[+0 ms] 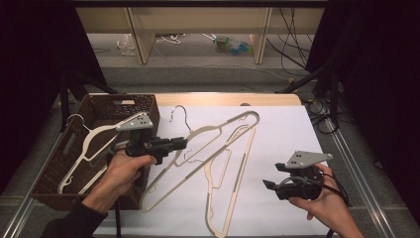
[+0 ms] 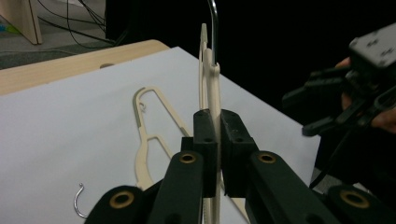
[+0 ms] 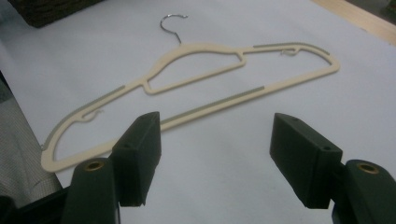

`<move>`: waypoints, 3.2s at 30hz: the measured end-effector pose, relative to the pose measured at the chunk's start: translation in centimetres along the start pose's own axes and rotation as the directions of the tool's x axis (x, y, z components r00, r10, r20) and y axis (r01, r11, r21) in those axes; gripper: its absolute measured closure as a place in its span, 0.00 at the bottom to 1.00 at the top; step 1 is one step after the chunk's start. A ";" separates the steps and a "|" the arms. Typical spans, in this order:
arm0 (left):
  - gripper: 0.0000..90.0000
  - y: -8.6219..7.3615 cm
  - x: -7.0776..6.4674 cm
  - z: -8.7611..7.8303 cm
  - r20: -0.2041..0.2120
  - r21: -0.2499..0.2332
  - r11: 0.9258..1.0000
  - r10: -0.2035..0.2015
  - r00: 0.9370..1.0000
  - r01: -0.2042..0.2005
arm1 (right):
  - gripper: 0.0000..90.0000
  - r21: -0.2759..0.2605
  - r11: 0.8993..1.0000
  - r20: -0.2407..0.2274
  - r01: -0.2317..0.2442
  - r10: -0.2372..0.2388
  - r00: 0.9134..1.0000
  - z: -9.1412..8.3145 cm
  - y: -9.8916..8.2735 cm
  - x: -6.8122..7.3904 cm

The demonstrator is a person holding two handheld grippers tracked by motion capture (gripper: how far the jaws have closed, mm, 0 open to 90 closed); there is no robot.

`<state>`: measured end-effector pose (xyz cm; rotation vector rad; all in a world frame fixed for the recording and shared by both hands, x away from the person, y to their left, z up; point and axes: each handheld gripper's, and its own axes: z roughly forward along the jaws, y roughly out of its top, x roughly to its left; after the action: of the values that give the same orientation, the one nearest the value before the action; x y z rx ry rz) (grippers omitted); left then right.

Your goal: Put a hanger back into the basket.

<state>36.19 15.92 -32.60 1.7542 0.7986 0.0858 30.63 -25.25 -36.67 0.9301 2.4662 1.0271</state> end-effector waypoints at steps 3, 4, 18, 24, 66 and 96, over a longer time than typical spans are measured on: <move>0.96 1.3 -0.2 -1.7 -0.001 -0.035 0.999 -0.003 1.000 0.003 | 0.39 0.011 1.000 -0.007 -0.011 0.011 1.000 0.1 -0.5 0.0; 0.96 1.7 -0.1 -2.3 0.006 -0.054 0.999 -0.009 1.000 0.009 | 0.39 0.016 1.000 -0.005 -0.015 0.015 1.000 0.1 -0.6 0.0; 0.96 5.1 3.5 -11.7 -0.212 -0.114 0.993 -0.034 0.977 0.010 | 0.39 0.041 0.999 -0.001 -0.035 0.035 0.999 0.4 -2.1 -0.3; 0.96 4.5 6.2 -14.9 -0.306 -0.130 0.990 -0.085 0.948 0.047 | 0.39 0.047 0.998 -0.006 -0.047 0.047 0.999 0.5 -2.4 -0.2; 0.96 -0.3 17.2 -18.3 -0.392 0.042 0.996 -0.058 0.918 0.081 | 0.39 0.059 0.996 -0.002 -0.069 0.070 0.998 1.3 -3.3 -0.5; 0.92 -5.5 20.7 -16.2 -0.508 0.186 0.959 -0.095 0.856 0.216 | 0.39 0.082 0.994 -0.012 -0.072 0.073 0.997 1.5 -3.4 -0.6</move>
<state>42.31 41.31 -38.63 1.9097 1.3738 0.3569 30.30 -26.68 -40.07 1.0475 2.5207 0.9661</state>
